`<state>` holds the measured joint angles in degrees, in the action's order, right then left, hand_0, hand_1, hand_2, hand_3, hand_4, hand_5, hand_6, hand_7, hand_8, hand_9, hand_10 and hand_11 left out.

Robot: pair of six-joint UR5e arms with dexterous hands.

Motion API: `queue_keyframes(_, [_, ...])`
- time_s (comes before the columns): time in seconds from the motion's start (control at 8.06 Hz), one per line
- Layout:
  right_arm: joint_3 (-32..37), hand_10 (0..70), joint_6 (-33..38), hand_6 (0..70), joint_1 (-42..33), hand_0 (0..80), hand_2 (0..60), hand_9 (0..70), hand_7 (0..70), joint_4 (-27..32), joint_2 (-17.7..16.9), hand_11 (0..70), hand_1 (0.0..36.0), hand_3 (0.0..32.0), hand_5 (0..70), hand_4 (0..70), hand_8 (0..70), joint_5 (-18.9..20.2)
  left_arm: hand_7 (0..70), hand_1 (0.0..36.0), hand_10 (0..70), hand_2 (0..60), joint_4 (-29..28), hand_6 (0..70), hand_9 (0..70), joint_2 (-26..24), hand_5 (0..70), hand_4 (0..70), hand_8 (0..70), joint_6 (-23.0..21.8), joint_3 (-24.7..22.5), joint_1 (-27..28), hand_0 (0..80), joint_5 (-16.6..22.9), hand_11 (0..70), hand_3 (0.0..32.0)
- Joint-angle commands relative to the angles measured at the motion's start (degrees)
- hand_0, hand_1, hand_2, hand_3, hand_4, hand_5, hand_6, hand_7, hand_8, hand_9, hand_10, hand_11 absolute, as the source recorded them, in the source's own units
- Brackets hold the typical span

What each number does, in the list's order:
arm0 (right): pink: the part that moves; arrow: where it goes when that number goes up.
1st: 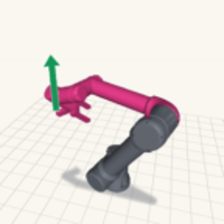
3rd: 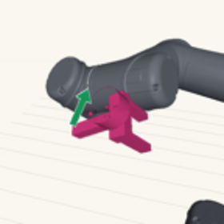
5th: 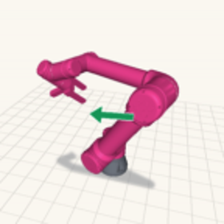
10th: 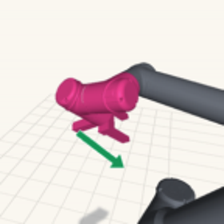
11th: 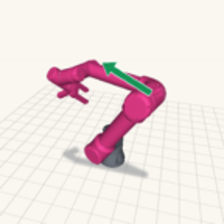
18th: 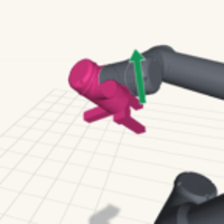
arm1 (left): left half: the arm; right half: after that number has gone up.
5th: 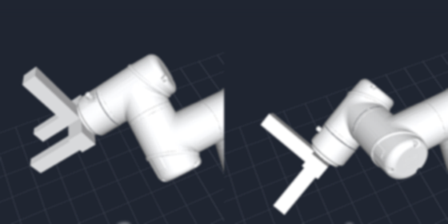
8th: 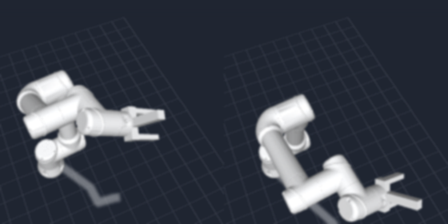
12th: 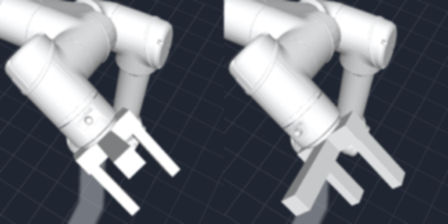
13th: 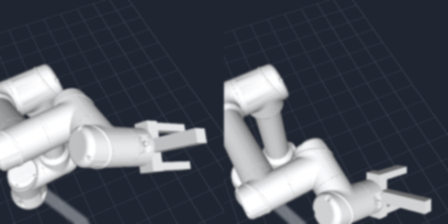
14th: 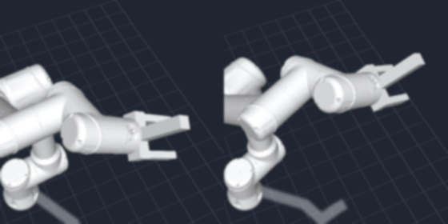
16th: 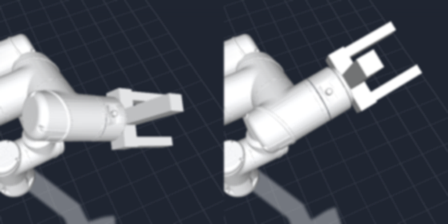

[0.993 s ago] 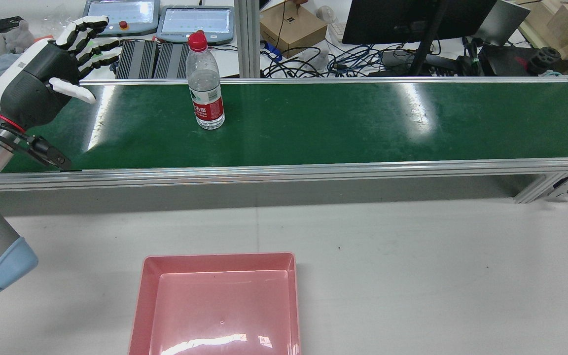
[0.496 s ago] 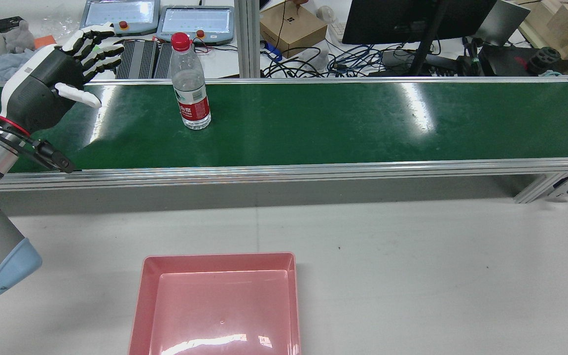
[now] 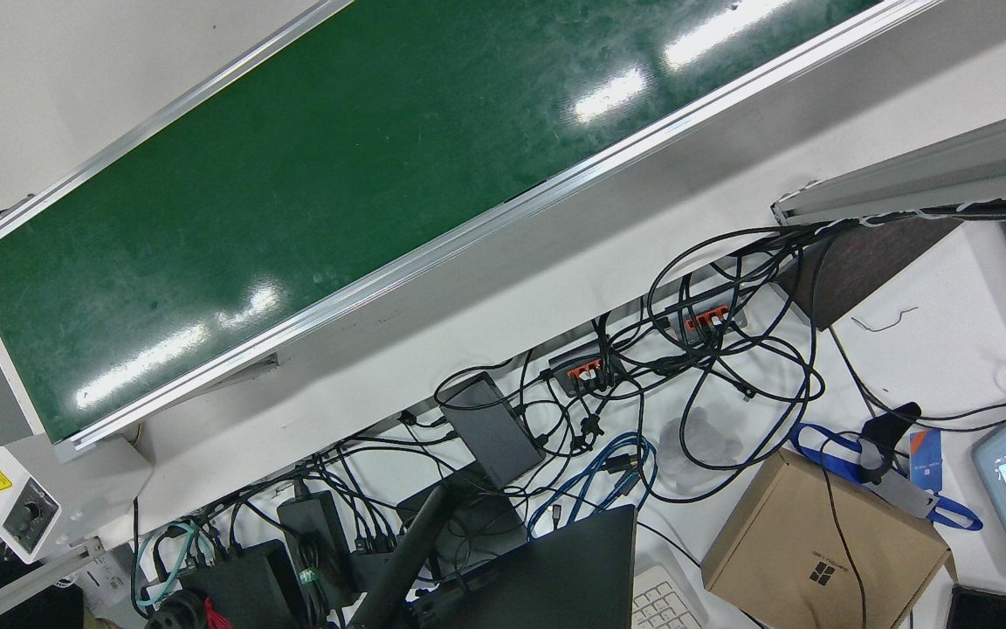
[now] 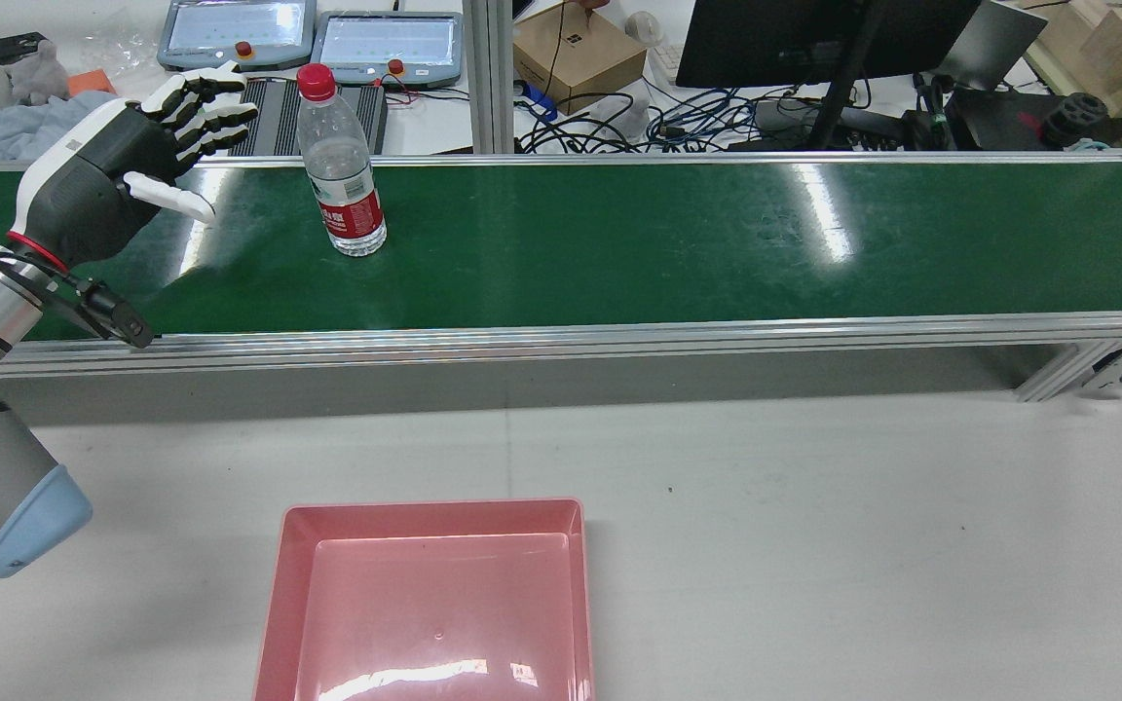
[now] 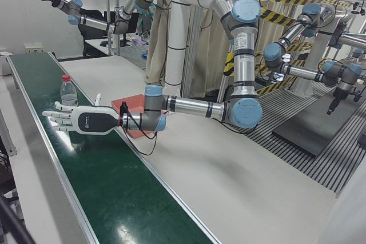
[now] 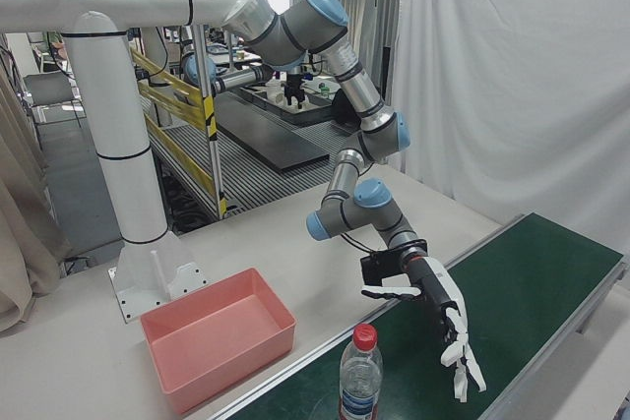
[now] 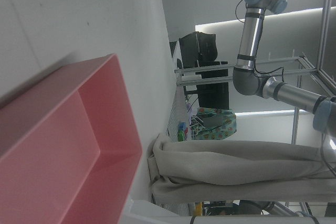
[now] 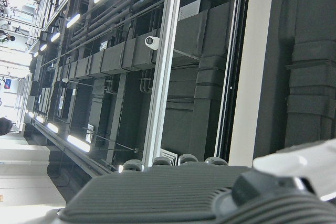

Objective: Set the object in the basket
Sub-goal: 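Close the left hand fingers around the red-capped water bottle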

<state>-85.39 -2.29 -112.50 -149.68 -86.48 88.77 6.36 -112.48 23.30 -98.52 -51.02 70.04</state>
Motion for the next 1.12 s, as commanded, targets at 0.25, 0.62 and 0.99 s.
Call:
queue_keyframes(0.25, [0.0,0.0,0.0,0.0,0.0,0.0,0.0,0.0,0.0,0.0,0.0,0.0,0.0,0.0,0.0,0.0,0.0,0.0,5.0,5.1,7.5,0.0,0.2,5.8,14.2,-4.2,32.8,4.3,12.1,0.0,4.4,0.0,54.3,0.9,12.2,7.0])
queue_keyframes(0.62, [0.0,0.0,0.0,0.0,0.0,0.0,0.0,0.0,0.0,0.0,0.0,0.0,0.0,0.0,0.0,0.0,0.0,0.0,5.1,5.3,7.5,0.0,0.5,5.7,14.1,-4.2,33.0,3.1,12.0,0.1,4.2,0.1,54.5,1.1,12.2,7.4])
queue_keyframes(0.99, [0.0,0.0,0.0,0.0,0.0,0.0,0.0,0.0,0.0,0.0,0.0,0.0,0.0,0.0,0.0,0.0,0.0,0.0,5.7,5.5,8.4,0.0,0.8,6.7,14.9,-4.2,33.4,5.5,14.0,0.0,4.0,0.0,54.6,1.6,13.4,7.2])
